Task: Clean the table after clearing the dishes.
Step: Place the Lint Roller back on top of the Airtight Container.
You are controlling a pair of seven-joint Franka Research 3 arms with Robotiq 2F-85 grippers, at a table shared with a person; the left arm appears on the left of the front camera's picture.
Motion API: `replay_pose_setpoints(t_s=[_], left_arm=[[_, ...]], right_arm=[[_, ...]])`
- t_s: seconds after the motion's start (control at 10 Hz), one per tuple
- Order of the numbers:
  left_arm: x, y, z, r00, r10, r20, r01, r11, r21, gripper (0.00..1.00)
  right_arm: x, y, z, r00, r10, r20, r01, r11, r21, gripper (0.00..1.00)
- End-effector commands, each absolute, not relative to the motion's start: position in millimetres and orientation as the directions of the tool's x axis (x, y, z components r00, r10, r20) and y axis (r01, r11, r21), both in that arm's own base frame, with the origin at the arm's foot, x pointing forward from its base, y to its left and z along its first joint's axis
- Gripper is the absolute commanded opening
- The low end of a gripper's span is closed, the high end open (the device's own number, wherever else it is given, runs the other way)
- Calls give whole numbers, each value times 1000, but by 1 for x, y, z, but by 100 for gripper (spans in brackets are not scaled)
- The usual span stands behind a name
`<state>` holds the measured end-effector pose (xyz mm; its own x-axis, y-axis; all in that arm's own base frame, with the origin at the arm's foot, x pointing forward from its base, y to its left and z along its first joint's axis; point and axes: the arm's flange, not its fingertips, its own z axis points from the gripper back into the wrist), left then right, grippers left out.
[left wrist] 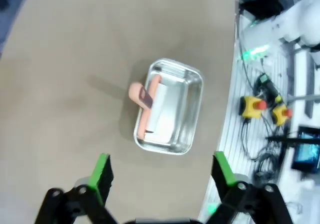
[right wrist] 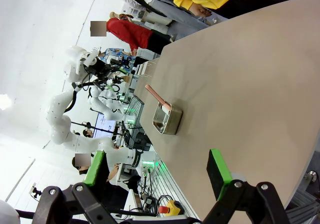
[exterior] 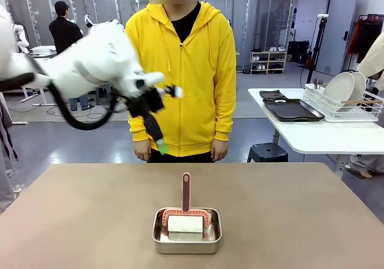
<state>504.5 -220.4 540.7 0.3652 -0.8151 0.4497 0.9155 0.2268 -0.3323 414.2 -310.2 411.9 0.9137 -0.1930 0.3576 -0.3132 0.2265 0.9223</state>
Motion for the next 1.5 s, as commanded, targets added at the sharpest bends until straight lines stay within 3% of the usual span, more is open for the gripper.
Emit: replay_pose_setpoints(t_s=[0.0,0.3,0.6,0.8,1.1,1.4], left_arm=[[471,-116,526,530,-619,580,838,278,-469,100],[443,31,489,696,-283,659,716,206,-667,100],[424,168,437,801,-35,598,597,125,-792,100],[418,231,420,844,90,529,505,201,-839,100],[420,284,412,887,125,445,410,234,-882,100],[441,282,416,903,113,415,375,263,-889,100]], right_arm=[[412,-307,414,911,-192,365,-322,221,920,100],[412,-307,414,911,-192,365,-322,221,920,100],[412,-307,414,911,-192,365,-322,221,920,100],[412,-307,414,911,-192,365,-322,221,920,100],[412,-307,414,911,-192,365,-322,221,920,100],[412,-307,414,911,-192,365,-322,221,920,100]])
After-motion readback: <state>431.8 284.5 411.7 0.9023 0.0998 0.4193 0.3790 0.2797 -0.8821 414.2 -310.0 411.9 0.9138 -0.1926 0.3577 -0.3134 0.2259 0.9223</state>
